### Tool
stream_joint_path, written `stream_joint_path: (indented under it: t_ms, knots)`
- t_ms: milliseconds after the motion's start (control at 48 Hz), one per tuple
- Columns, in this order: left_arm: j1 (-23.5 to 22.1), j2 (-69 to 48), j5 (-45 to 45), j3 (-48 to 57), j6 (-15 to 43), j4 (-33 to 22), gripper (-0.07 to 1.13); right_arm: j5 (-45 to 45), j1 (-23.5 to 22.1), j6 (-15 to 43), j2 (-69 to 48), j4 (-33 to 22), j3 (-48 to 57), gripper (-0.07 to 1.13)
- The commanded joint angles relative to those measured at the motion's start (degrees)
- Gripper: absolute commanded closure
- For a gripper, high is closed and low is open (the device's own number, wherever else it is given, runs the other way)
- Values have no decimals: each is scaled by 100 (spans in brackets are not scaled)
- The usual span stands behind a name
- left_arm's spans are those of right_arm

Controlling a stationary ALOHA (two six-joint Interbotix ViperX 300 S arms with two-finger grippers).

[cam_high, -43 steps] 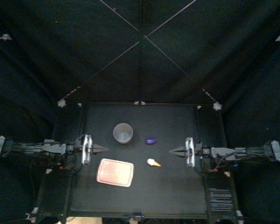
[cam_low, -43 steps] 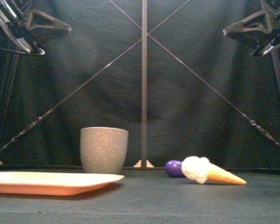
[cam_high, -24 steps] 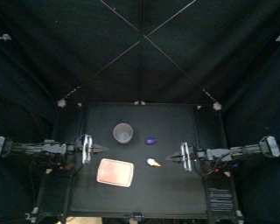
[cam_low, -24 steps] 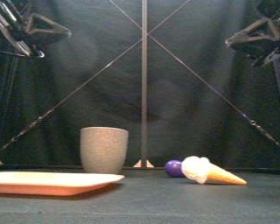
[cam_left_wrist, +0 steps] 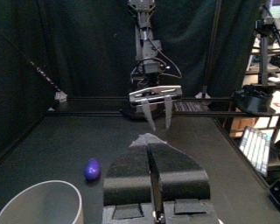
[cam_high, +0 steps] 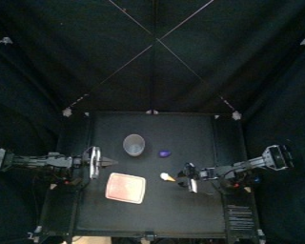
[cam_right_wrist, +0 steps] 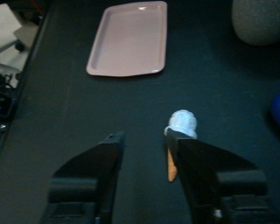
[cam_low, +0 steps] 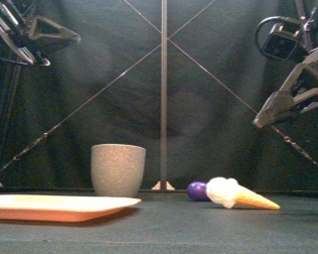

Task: Pick the ice cream then place it in the grey bowl
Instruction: Pick the ice cream

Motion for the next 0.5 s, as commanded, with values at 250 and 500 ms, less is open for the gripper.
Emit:
stream_joint_path:
  t_ms: [250, 500]
  knots:
    - [0, 9, -9, -79, 0, 0, 109, 123, -545, -9, 1002, 79, -510, 9]
    - [0, 9, -9, -70, 0, 0, 109, 211, -624, -9, 1811, 149, -861, 9]
